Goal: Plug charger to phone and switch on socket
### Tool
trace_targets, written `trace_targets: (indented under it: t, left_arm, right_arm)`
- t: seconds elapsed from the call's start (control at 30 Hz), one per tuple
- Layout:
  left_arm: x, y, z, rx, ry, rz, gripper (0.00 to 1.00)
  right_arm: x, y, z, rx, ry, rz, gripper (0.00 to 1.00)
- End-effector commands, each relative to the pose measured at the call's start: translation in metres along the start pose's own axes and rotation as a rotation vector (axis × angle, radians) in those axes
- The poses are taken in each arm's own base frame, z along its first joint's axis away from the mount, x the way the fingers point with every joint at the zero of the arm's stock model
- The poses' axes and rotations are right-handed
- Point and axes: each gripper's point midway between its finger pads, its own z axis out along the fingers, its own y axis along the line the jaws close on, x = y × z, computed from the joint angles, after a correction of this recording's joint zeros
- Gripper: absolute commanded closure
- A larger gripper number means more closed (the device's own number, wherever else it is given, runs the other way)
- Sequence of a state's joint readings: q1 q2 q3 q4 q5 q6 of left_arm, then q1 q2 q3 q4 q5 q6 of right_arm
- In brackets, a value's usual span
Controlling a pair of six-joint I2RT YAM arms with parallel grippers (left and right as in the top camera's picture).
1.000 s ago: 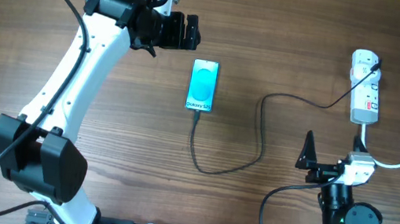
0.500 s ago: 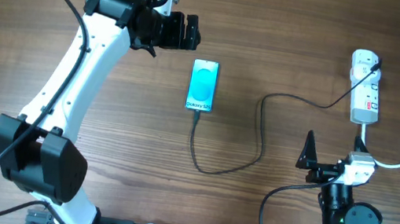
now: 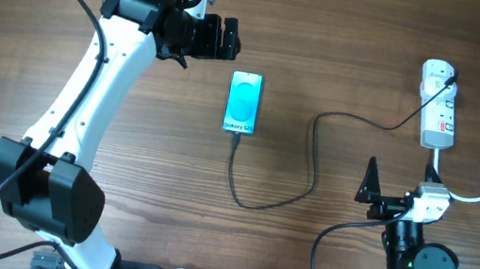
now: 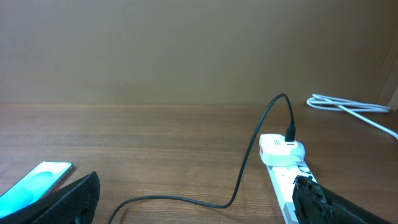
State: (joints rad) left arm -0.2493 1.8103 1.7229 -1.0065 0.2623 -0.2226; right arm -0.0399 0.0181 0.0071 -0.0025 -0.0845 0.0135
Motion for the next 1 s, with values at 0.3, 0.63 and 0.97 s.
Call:
trace_targets:
  t: [0.3,0.63,0.97]
  left_arm:
    - [0.001,0.003,0.003,-0.006,0.008,-0.008,0.00]
    - [0.001,0.003,0.004,-0.006,0.009,-0.007,0.00]
    - [0.007,0.009,-0.018,-0.109,-0.027,0.018,0.00]
  right_arm:
    - [-0.003,-0.001,-0.001,0.008,-0.015,-0.015,0.00]
    - [-0.002,-0.001,-0.001,0.008,-0.012,-0.014,0.00]
    - [-0.002,-0.001,-0.001,0.008,-0.012,-0.014,0.00]
